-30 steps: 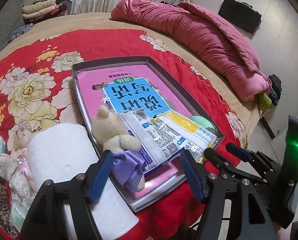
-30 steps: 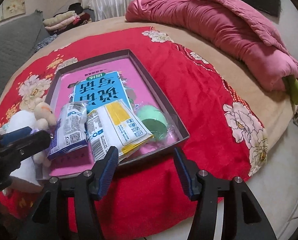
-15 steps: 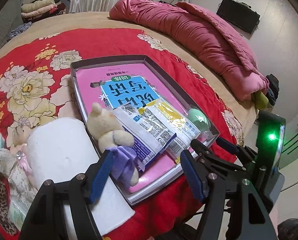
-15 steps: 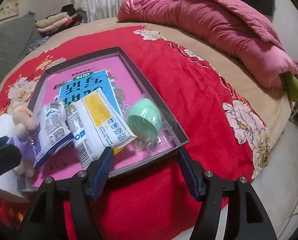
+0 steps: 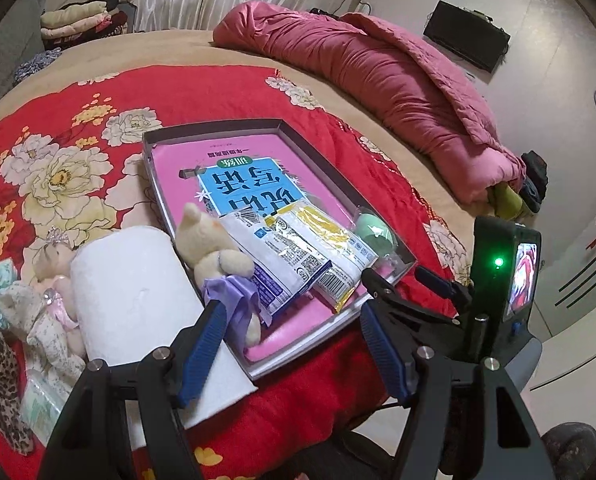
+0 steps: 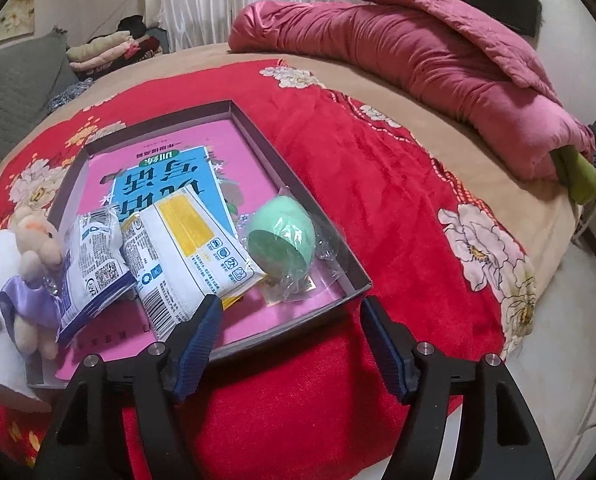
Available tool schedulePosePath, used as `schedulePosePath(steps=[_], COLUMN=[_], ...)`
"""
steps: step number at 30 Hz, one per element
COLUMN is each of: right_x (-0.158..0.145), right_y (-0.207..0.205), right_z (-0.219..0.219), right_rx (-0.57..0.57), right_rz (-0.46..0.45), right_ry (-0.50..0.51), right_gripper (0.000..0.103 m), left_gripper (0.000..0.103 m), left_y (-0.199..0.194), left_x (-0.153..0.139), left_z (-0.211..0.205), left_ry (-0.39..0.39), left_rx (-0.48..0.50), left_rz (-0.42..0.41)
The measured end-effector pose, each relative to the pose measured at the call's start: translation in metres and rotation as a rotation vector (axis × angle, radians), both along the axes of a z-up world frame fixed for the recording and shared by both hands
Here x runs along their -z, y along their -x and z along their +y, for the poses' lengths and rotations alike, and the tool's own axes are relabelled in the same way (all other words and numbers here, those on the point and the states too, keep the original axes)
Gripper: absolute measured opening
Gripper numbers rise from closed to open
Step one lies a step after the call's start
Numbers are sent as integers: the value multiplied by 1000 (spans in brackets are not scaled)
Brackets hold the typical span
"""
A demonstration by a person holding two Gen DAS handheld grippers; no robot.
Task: Organize soft objects
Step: 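Release the teddy bear with the left tool and move both tools back to the pile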
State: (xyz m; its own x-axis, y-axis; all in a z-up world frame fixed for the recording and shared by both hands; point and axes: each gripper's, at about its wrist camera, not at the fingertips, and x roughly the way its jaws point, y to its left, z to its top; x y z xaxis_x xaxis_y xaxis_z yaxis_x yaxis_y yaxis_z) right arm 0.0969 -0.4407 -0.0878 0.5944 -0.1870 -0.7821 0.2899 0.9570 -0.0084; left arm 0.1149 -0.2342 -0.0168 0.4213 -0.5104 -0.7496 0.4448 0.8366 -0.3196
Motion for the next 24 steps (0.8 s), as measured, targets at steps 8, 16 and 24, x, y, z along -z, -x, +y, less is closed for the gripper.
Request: schedulePosePath(steps=[8, 16, 24], right_x=[-8, -28, -44], right_y=[10, 17, 21], right_z=[8, 13, 24], right_rx=[-13, -11, -43], right_rz=[-26, -87, -132], right_ry=[18, 34, 41], right_gripper=[74, 74, 75], left_gripper=[69, 69, 69], left_y=[5, 11, 15], left_x=[-3, -7, -10], left_z=[12, 24, 38], left_ry=[18, 36, 56], left_rx=[-11, -26, -42], left_rz=[-4, -9, -10])
